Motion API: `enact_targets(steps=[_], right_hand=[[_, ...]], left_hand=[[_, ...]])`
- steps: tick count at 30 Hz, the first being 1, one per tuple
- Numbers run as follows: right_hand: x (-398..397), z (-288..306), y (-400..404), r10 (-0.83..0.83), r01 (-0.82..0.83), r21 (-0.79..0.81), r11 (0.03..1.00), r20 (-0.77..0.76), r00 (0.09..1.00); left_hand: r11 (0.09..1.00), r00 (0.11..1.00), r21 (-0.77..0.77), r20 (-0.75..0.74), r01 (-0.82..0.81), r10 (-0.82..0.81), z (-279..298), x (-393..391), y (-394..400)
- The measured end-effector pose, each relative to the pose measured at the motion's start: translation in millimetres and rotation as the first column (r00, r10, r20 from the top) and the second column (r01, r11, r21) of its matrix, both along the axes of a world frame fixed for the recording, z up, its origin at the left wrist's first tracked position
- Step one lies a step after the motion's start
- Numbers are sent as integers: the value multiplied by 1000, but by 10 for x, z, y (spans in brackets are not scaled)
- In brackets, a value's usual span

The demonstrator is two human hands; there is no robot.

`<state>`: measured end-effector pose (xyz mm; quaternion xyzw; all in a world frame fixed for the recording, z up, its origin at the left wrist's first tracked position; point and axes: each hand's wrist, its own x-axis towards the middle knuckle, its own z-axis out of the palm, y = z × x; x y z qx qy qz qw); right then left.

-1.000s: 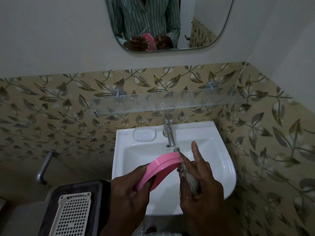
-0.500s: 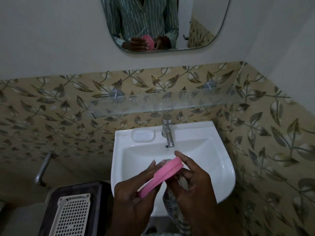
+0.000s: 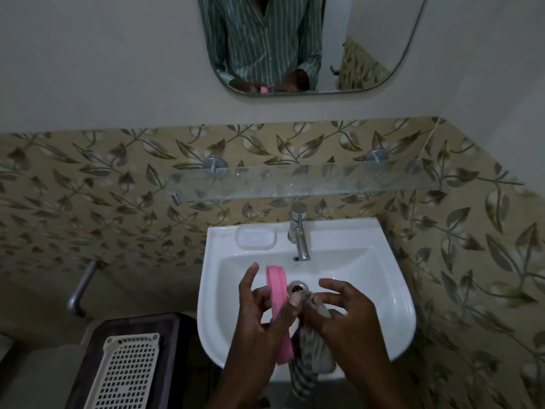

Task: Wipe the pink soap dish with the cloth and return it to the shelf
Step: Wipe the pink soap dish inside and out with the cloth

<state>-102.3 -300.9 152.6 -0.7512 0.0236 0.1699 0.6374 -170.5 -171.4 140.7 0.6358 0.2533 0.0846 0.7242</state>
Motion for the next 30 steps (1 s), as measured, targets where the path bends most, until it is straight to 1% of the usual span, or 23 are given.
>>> enact_targets(steps=[2,3,4,5,7,9,10,11,13,15,17,19,20,21,22,23,25,27,28,29,30], right_hand=[[71,40,-118,-30,42,138,990,-85,996],[84,87,-165,-10,33,212,977,-108,994],[82,132,-183,16,8,259,966,-92,996],[59,173,-171,39,-27,268,963,-37,999],[-29,227,-43,92,-118,196,974,137,986],[-124,214,72,156,-175,30,984,324,933],[-140,187,102,172,-166,-49,985,391,904],[-131,156,106,170,-144,-95,985,428,887],[-94,112,88,149,-123,-86,989,440,885],[-98,106,111,174,-151,-87,985,467,867],[-132,107,187,221,-205,-87,975,494,841],[-156,103,255,267,-253,-99,962,520,812],[-161,95,266,299,-283,-115,952,542,785],[-167,84,276,338,-316,-141,938,571,748],[-175,86,286,380,-349,-175,921,600,704],[-184,87,293,422,-382,-208,901,629,653],[-216,74,314,515,-434,-306,847,676,527],[-238,52,332,632,-407,-495,767,694,346],[-231,46,344,686,-381,-578,721,674,275],[-206,46,364,720,-351,-632,691,648,249],[-169,68,387,726,-312,-656,687,627,281]], left_hand=[[996,993,-47,-93,-71,67,13,49,95],[995,985,-39,-148,-97,90,18,86,125],[993,975,-25,-197,-113,106,28,119,138],[993,965,-15,-240,-115,108,36,153,128],[993,955,-32,-278,-117,103,39,193,111],[991,959,-45,-260,-125,110,53,215,127],[988,960,-61,-252,-138,119,60,207,166],[984,963,-98,-241,-150,122,51,198,220],[972,971,-188,-217,-142,100,30,159,316],[949,976,-297,-211,-110,47,1,124,353],[869,976,-481,-216,-117,12,-35,105,353],[732,979,-672,-201,-112,-35,-19,99,332],[657,982,-748,-178,-96,-59,-16,98,330],[599,985,-796,-156,-81,-75,-23,99,345],[565,987,-823,-133,-61,-87,-35,96,373],[555,988,-831,-114,-37,-105,-52,89,412],[572,984,-820,-89,14,-151,-46,79,503],[603,976,-796,-89,51,-200,-42,62,575],[624,970,-779,-100,62,-221,-64,50,608],[644,967,-762,-106,71,-233,-97,36,637],[665,966,-741,-101,87,-239,-130,24,660]])
